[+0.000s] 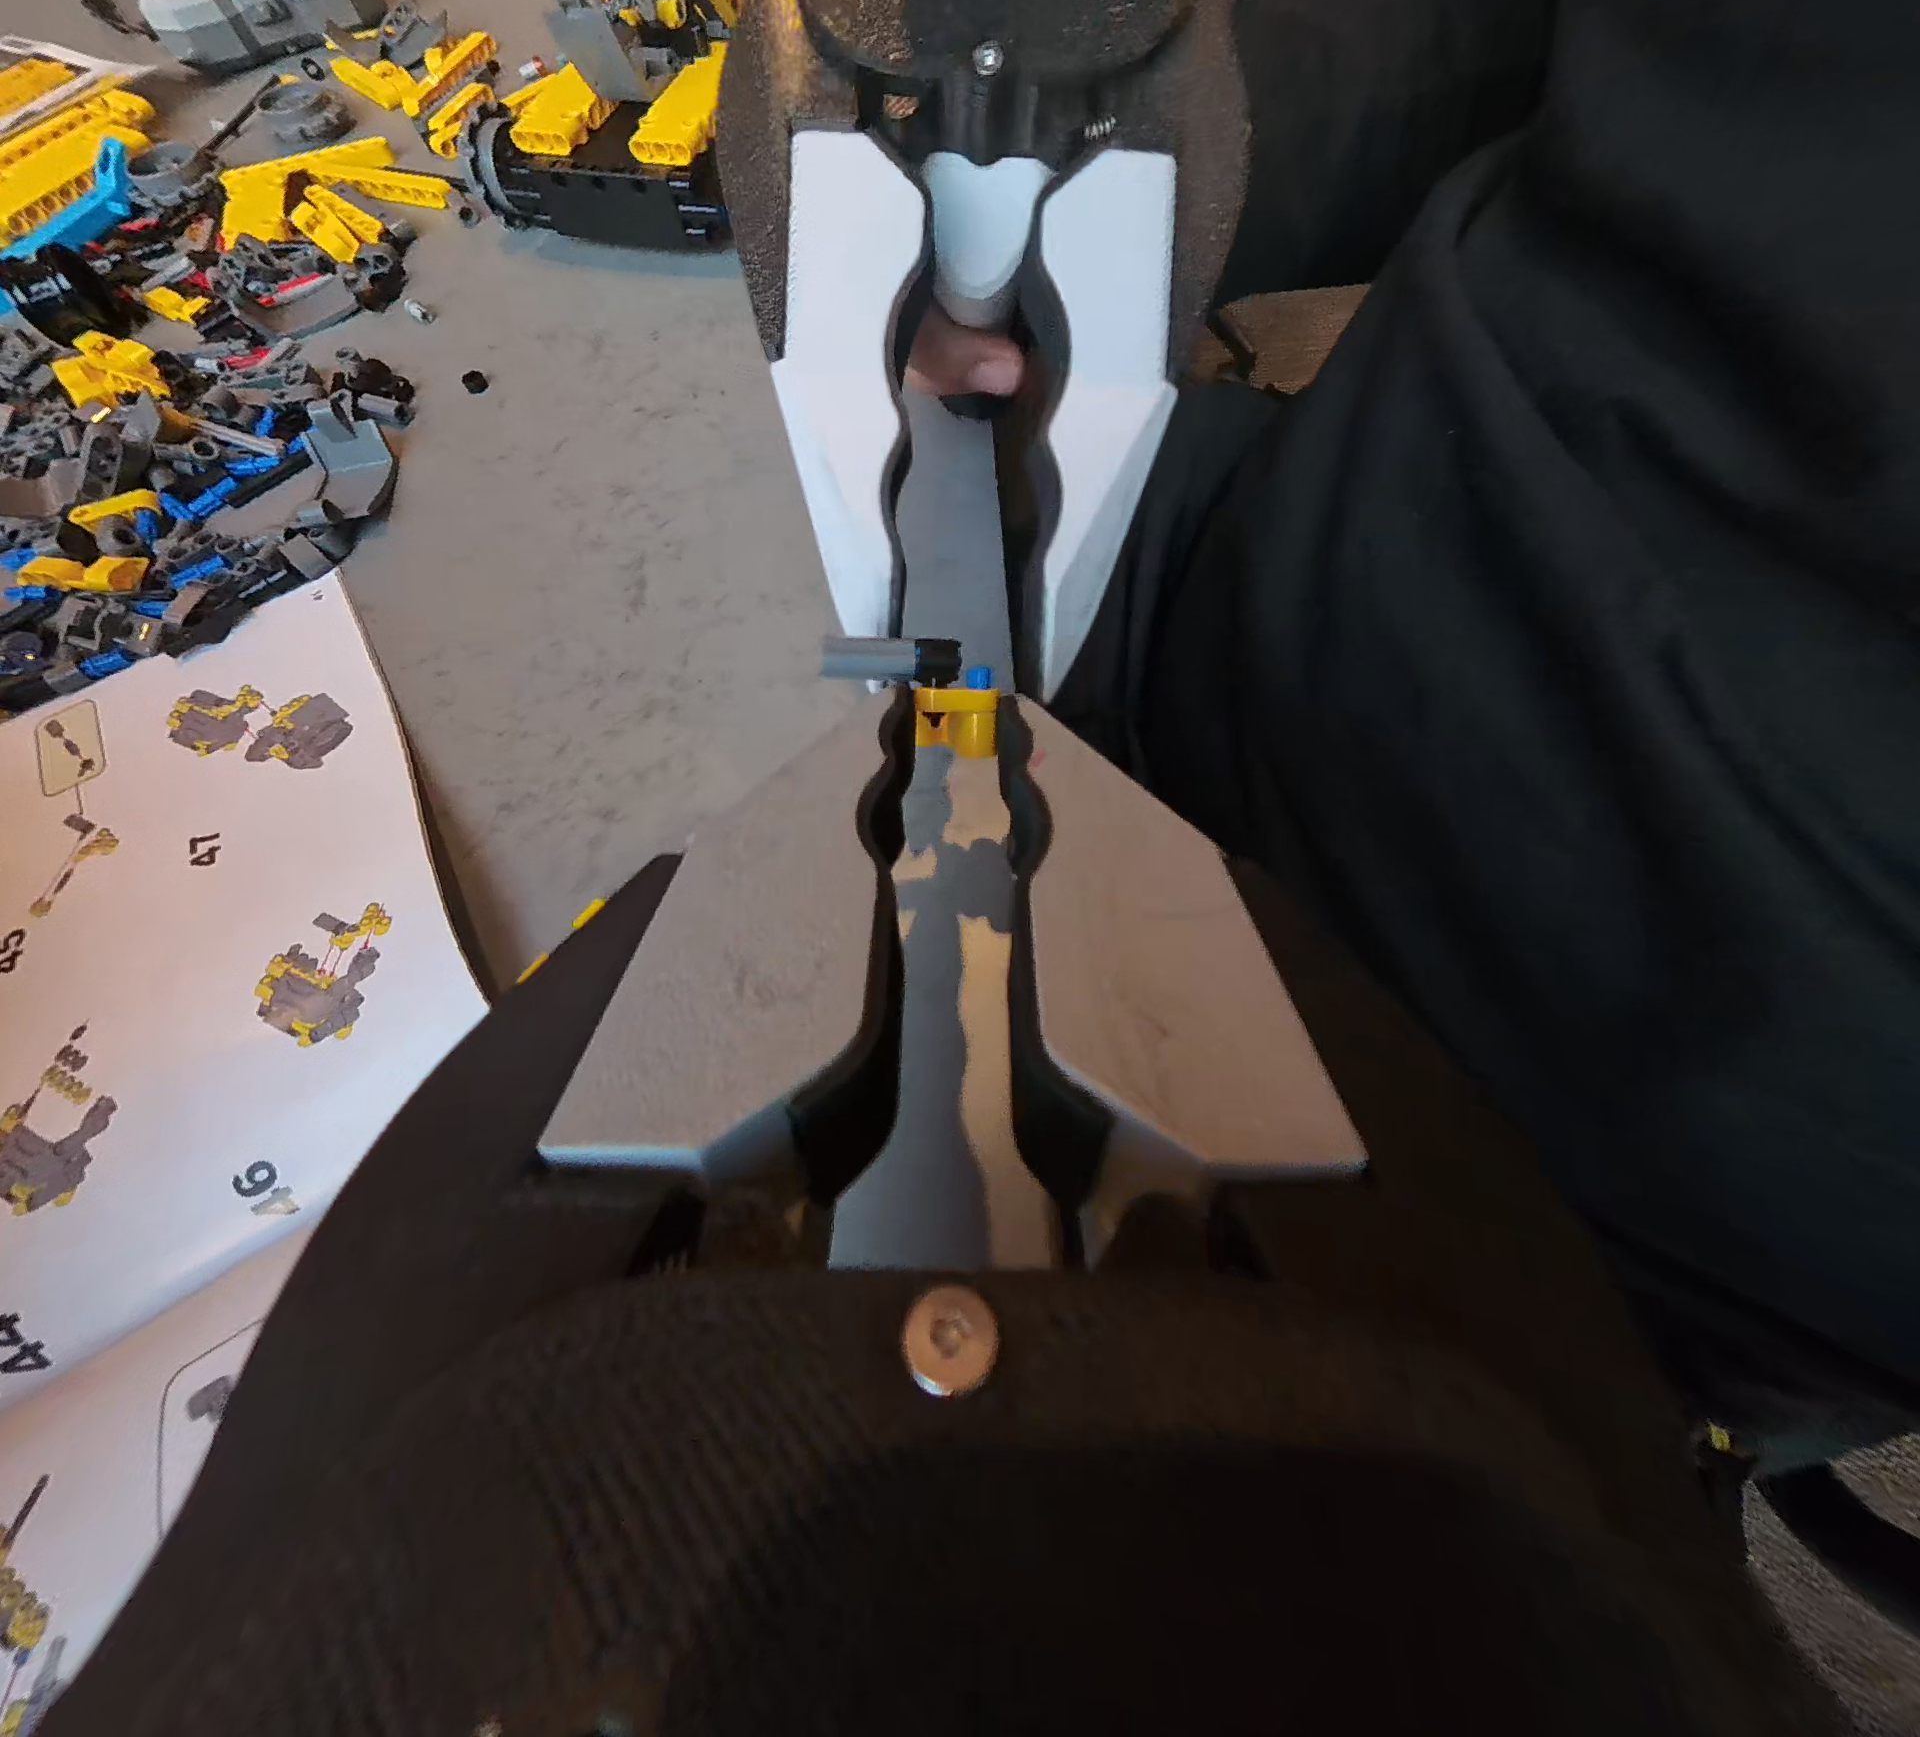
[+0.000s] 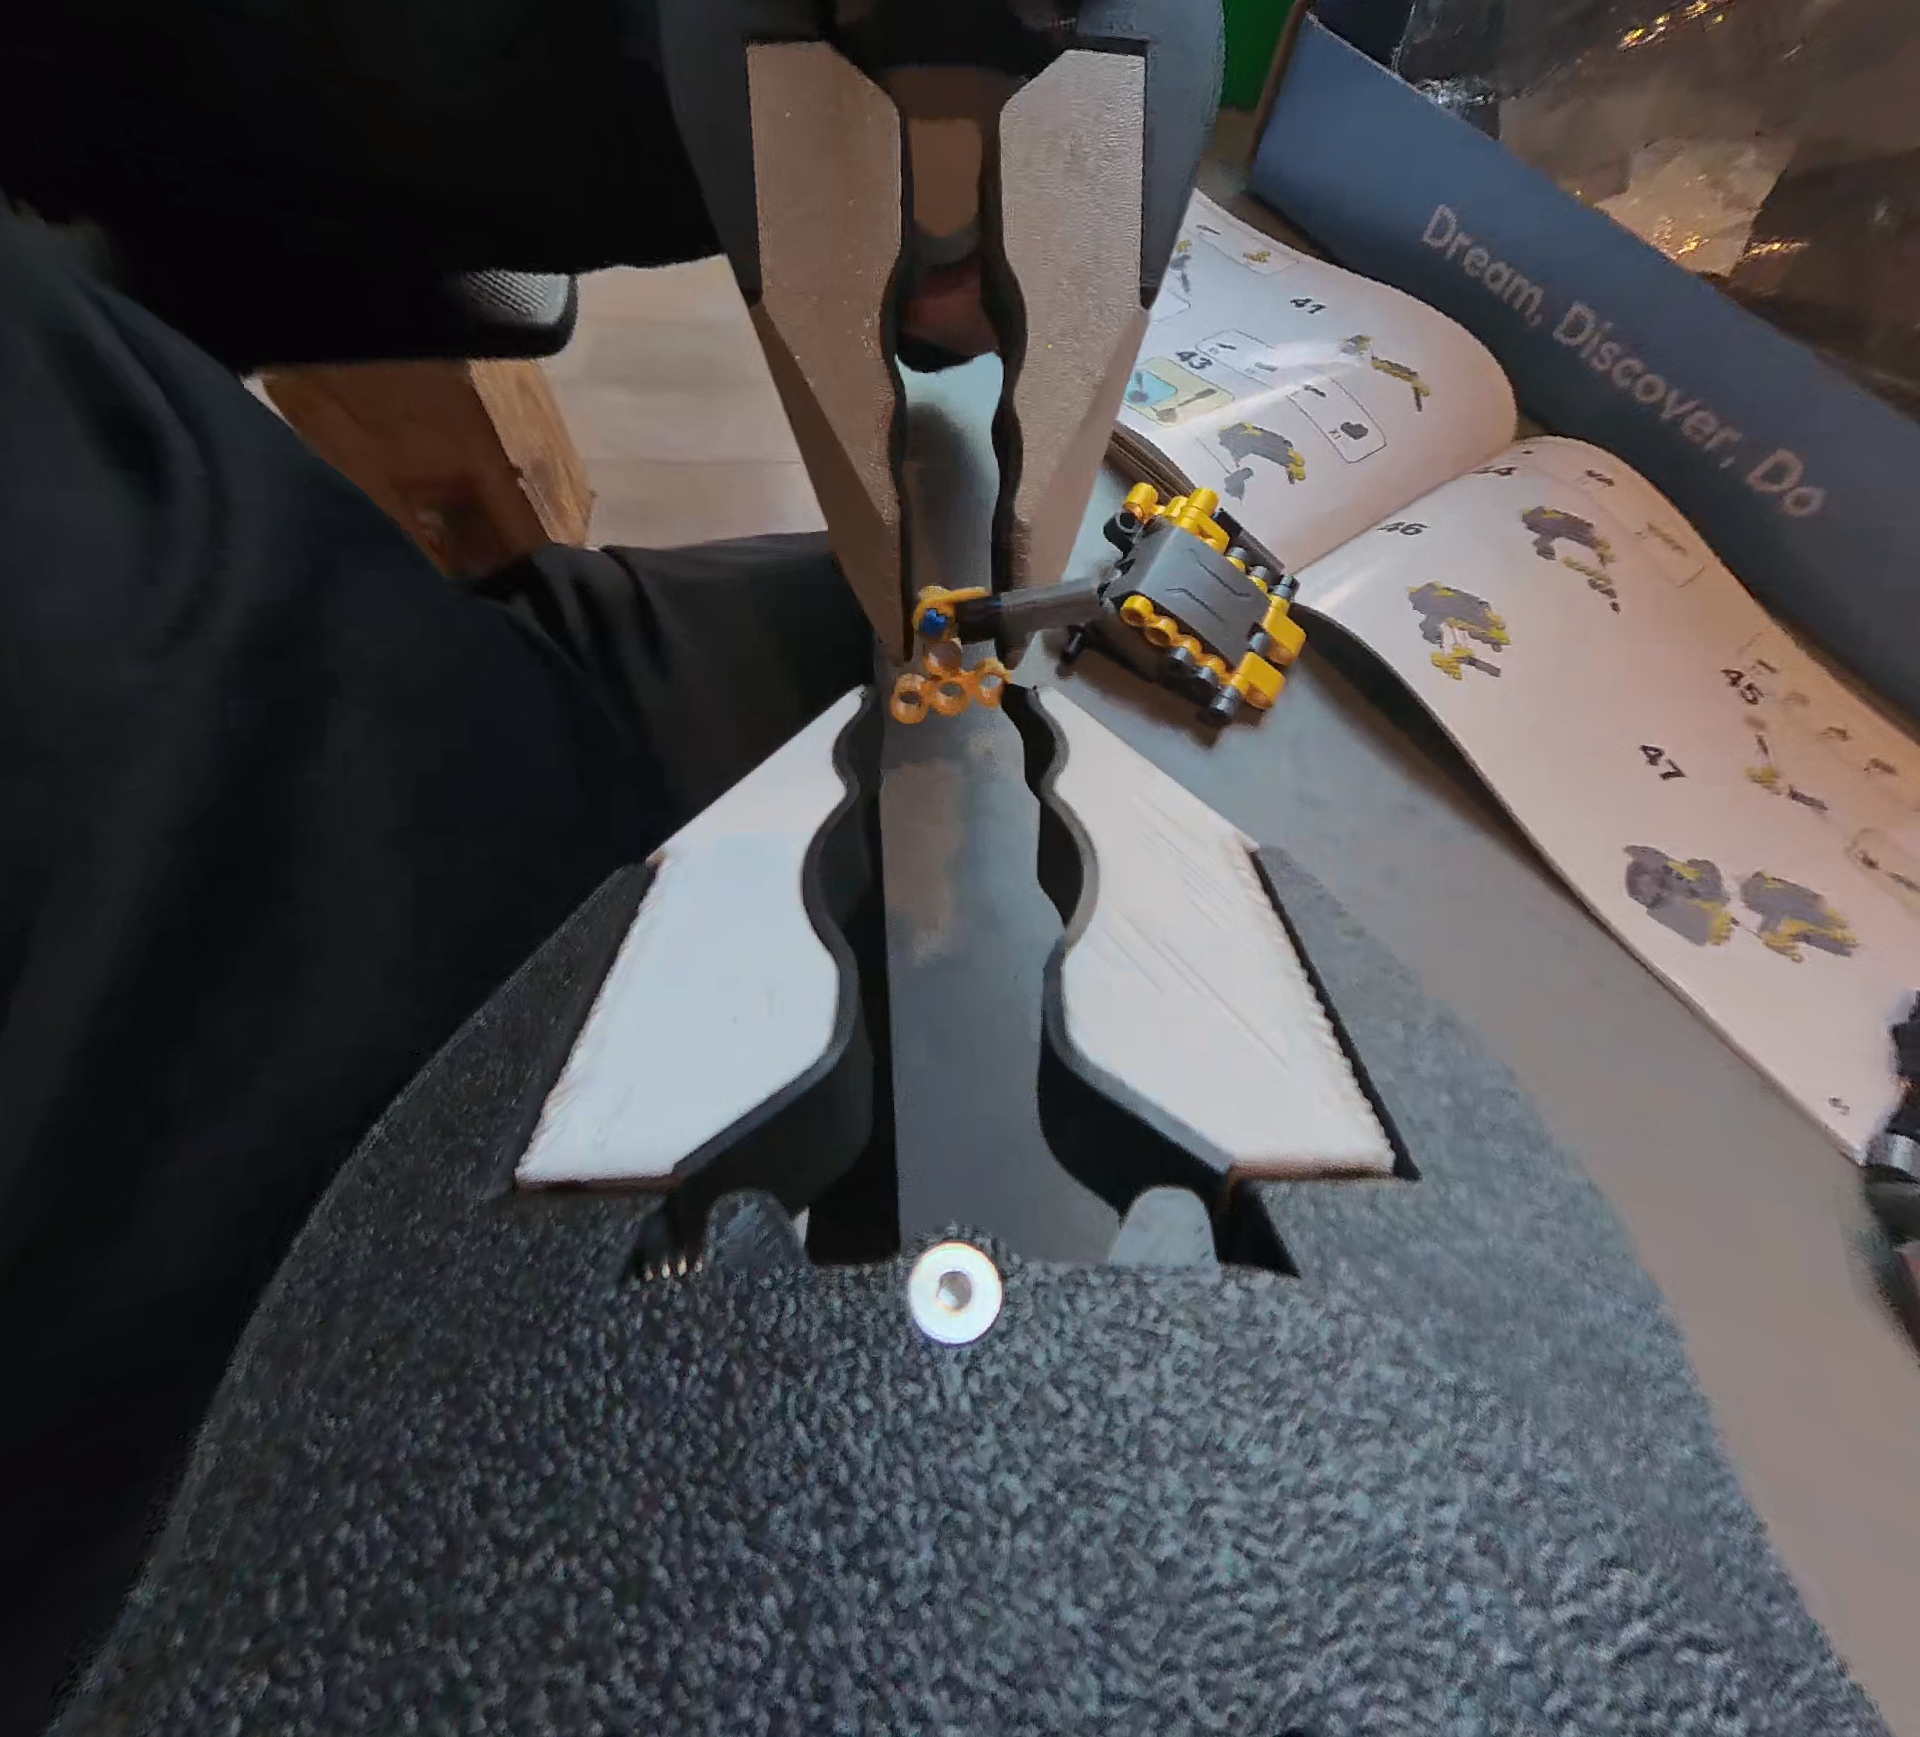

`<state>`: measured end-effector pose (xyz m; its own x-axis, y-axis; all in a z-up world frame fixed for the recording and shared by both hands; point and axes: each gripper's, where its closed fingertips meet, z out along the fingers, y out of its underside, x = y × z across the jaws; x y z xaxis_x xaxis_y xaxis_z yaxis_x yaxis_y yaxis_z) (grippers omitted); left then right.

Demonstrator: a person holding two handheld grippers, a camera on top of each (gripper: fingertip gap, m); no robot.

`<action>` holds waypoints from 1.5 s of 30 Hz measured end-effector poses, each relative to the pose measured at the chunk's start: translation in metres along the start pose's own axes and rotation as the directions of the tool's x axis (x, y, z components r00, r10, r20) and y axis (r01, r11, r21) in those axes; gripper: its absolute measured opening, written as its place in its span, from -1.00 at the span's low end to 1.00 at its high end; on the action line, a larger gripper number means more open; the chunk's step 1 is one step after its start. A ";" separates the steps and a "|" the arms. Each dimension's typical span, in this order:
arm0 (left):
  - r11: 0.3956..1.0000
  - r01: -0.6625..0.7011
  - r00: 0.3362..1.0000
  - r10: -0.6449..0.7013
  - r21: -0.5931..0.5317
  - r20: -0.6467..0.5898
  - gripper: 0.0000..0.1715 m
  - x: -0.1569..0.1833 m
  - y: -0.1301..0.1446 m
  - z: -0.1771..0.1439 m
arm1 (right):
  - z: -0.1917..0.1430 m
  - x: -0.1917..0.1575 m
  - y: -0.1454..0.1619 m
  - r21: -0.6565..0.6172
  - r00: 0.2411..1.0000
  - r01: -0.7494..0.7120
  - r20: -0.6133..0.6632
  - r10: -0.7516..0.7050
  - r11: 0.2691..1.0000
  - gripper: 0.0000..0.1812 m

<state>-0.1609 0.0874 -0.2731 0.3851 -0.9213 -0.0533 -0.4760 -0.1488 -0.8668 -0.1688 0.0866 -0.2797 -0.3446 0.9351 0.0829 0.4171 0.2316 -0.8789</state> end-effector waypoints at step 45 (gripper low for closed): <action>0.936 0.083 0.996 -0.066 0.342 -0.061 -0.87 0.004 -0.036 -0.014 | -0.005 -0.001 -0.024 0.165 0.992 -0.123 0.055 0.116 0.979 -0.61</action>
<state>-0.1531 0.0839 -0.2348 0.3670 -0.9296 0.0347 -0.1433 -0.0934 -0.9853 -0.1745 0.0816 -0.2565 -0.3399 0.9394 -0.0453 0.3120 0.0672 -0.9477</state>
